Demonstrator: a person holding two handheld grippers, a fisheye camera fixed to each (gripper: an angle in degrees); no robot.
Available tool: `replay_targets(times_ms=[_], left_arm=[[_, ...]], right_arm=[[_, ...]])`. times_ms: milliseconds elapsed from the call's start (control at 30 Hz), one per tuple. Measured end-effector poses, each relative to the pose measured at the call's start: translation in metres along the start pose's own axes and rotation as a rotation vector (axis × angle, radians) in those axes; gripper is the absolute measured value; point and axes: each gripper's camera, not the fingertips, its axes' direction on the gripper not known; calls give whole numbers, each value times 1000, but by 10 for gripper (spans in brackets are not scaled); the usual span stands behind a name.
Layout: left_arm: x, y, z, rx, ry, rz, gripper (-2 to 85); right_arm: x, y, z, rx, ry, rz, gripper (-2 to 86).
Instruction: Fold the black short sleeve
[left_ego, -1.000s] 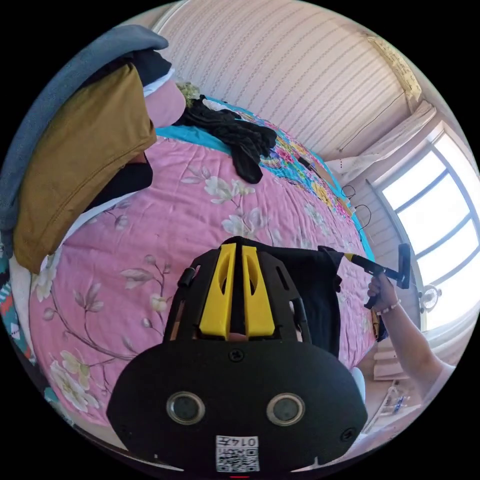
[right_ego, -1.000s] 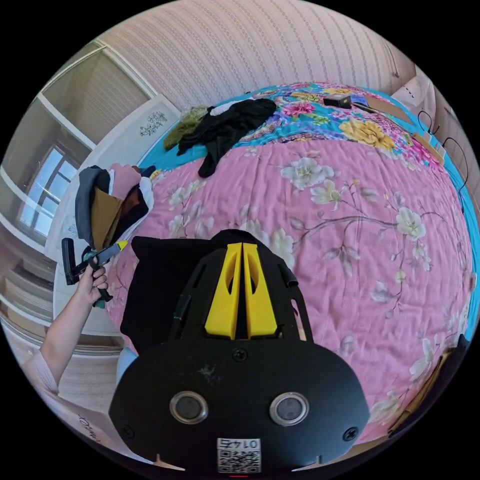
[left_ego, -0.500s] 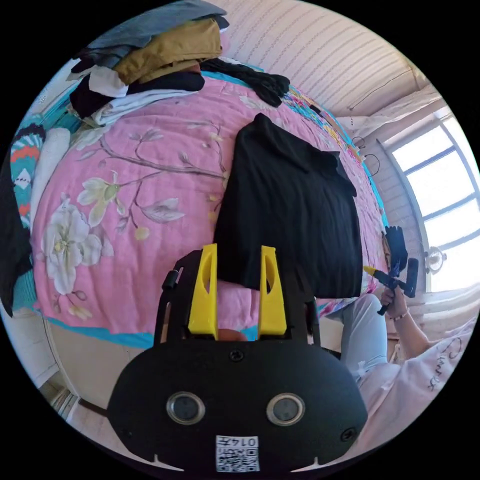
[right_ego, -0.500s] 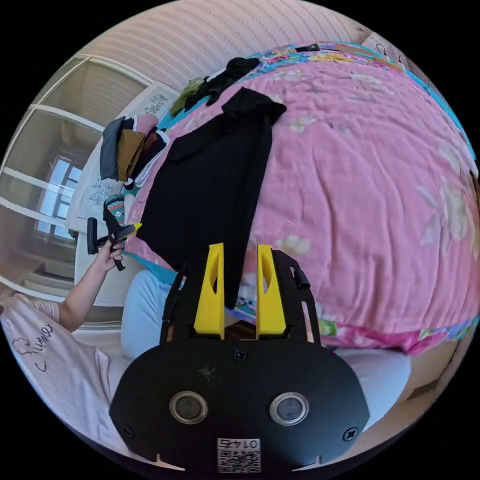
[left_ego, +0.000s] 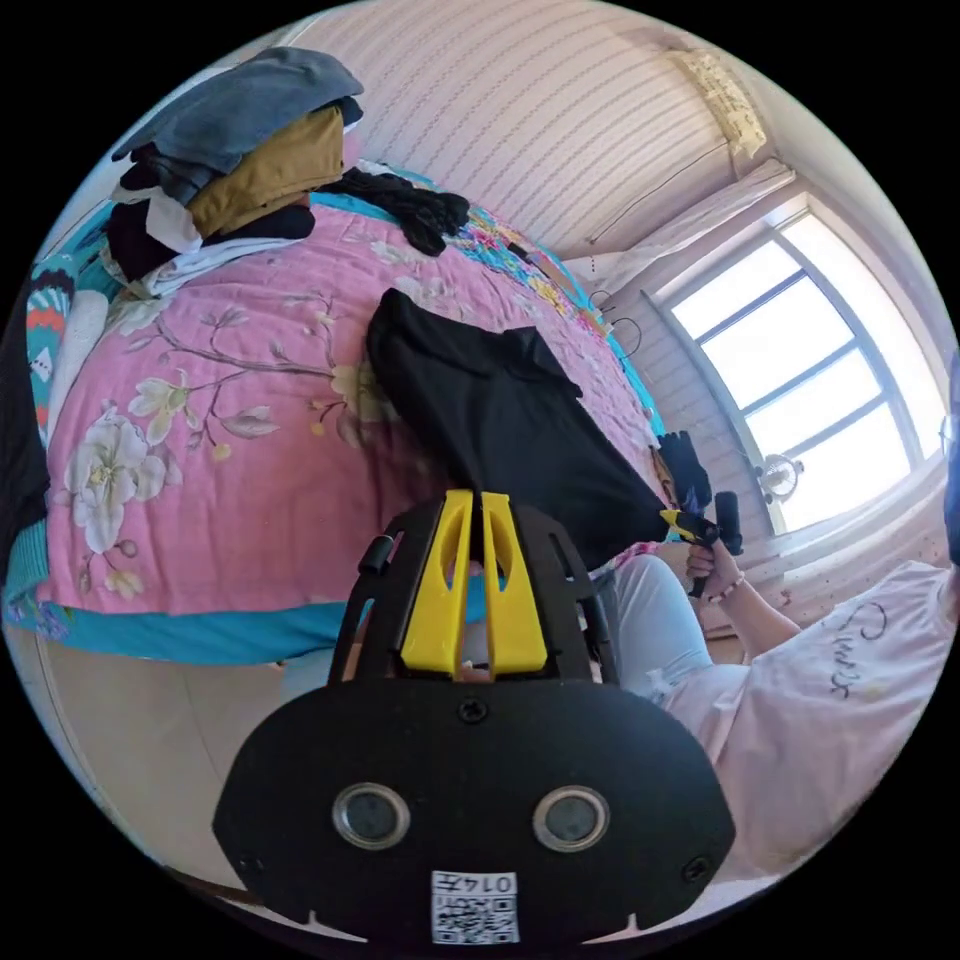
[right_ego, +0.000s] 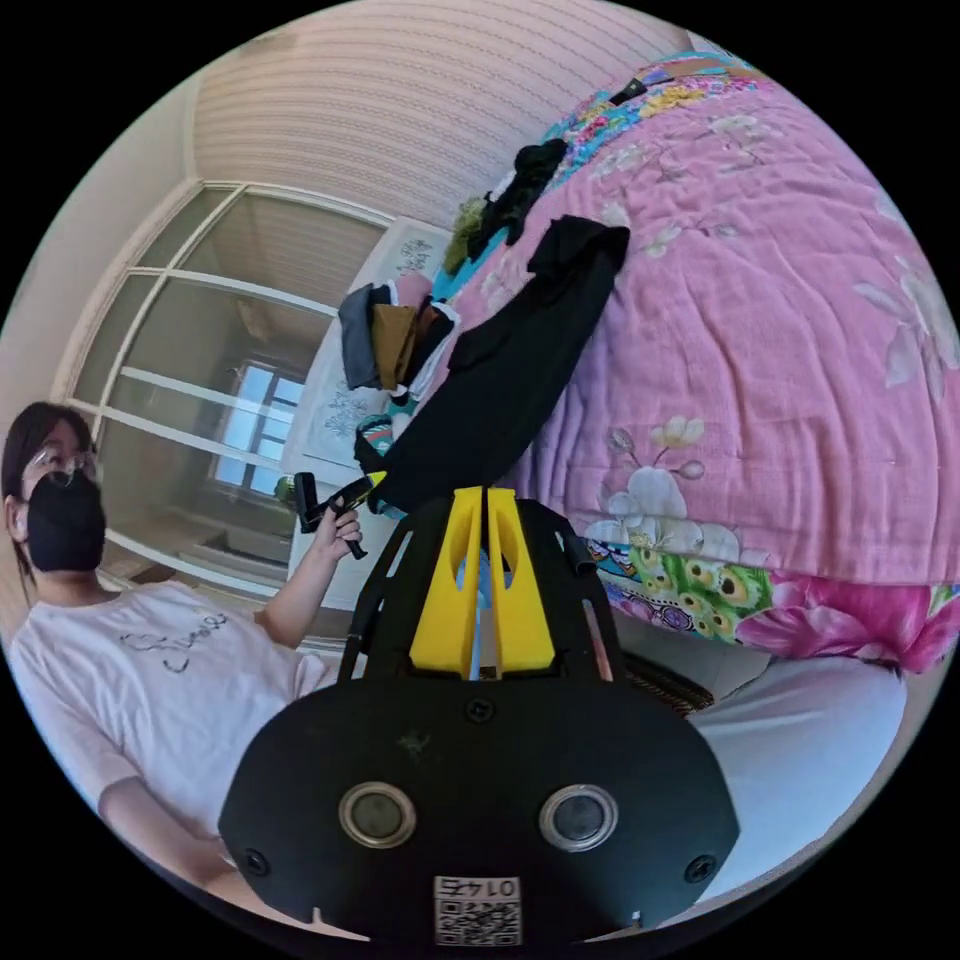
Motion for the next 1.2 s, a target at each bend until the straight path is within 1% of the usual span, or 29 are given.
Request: replay_targets(times_ms=[67, 100, 133, 167, 200, 233, 300, 367, 400, 467, 533, 600, 633, 667, 733, 800, 900, 967, 1000, 1067, 1133, 1167, 1200], left_arm=[[30, 13, -47, 144, 193, 86, -10], [38, 14, -59, 182, 231, 108, -10], [54, 14, -82, 256, 286, 168, -10], [69, 11, -102, 320, 301, 225, -10], [74, 7, -110, 341, 293, 240, -10], [80, -6, -119, 364, 262, 250, -10], [82, -36, -117, 345, 216, 257, -10], [73, -92, -96, 303, 155, 235, -10], [68, -108, -90, 298, 158, 208, -10], [53, -176, -74, 320, 220, 105, -10], [61, -228, -75, 346, 252, 109, -9], [86, -271, -84, 371, 167, 179, -9], [104, -292, -91, 407, 107, 219, -10], [118, -306, -97, 447, 84, 244, -10], [128, -317, -99, 492, 95, 237, -10], [129, -320, -90, 490, 95, 214, -10], [111, -307, -57, 407, 43, 191, -10], [80, -283, -19, 289, 23, 143, -10], [71, -275, -10, 263, 19, 130, -10], [33, -235, 34, 136, -29, 67, -10], [4, -200, 67, 55, -52, 8, -10], [-16, -177, 88, -4, -56, -52, -10], [-24, -165, 98, -24, -58, -85, -10]], right_arm=[[-26, 16, -54, 79, -148, -111, 1], [-33, 19, -67, 107, -192, -137, 1], [-52, 23, -93, 174, -269, -207, 1], [-71, 23, -116, 238, -317, -283, 1], [-79, 21, -125, 262, -326, -315, 1], [-91, 11, -139, 284, -311, -339, 1], [-103, -18, -147, 257, -235, -358, 1], [-104, -74, -144, 221, -65, -333, 1], [-103, -90, -143, 220, -46, -324, 1], [-100, -157, -151, 275, -47, -293, 1], [-113, -206, -166, 327, -59, -288, 1], [-147, -245, -186, 402, -15, -364, 1], [-177, -263, -199, 438, 38, -458, 1], [-205, -276, -209, 465, 93, -539, 2], [-231, -285, -220, 506, 140, -597, 2], [-235, -286, -223, 516, 147, -605, 2], [-202, -270, -211, 470, 158, -574, 2], [-150, -248, -192, 390, 148, -492, 2], [-135, -241, -185, 369, 147, -467, 2], [-72, -204, -154, 276, 145, -356, 2], [-23, -173, -127, 220, 153, -259, 2], [12, -152, -110, 189, 123, -177, 2], [28, -142, -102, 179, 107, -134, 2]])
